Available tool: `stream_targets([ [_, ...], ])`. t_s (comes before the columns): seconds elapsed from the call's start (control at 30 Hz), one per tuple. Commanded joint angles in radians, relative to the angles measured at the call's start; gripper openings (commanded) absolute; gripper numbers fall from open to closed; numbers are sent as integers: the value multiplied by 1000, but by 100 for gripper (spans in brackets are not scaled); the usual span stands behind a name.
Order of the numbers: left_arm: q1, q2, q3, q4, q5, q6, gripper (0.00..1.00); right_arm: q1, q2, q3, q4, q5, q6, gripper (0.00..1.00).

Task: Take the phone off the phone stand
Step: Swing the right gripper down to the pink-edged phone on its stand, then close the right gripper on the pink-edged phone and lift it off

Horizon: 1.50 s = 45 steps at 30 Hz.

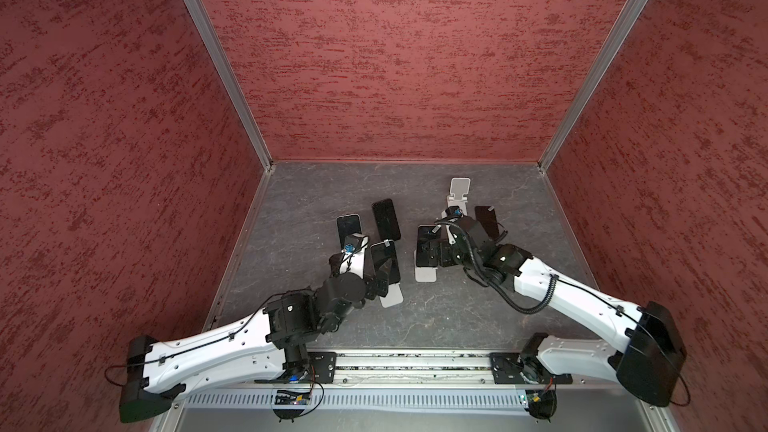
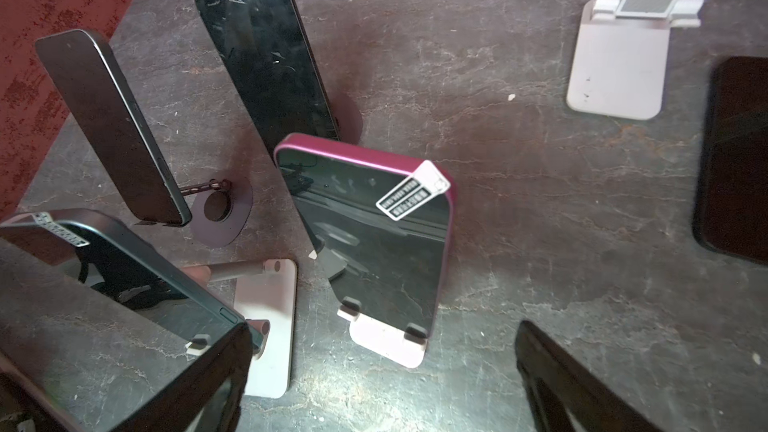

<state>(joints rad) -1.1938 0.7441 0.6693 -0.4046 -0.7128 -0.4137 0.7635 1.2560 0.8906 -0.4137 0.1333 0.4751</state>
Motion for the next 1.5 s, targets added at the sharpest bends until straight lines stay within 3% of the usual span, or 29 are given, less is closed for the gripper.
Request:
stream_targets([
  [0.0, 5, -1, 8, -3, -8, 3, 100, 23, 33, 4, 16, 93, 42, 99],
  [0.23, 14, 14, 22, 13, -10, 50, 99, 66, 94, 25, 47, 145, 61, 99],
  [1.07, 31, -20, -7, 21, 54, 15, 100, 128, 227, 40, 104, 309, 157, 99],
  [1.47, 93, -30, -5, 36, 122, 42, 100, 137, 253, 49, 133, 346, 209, 90],
])
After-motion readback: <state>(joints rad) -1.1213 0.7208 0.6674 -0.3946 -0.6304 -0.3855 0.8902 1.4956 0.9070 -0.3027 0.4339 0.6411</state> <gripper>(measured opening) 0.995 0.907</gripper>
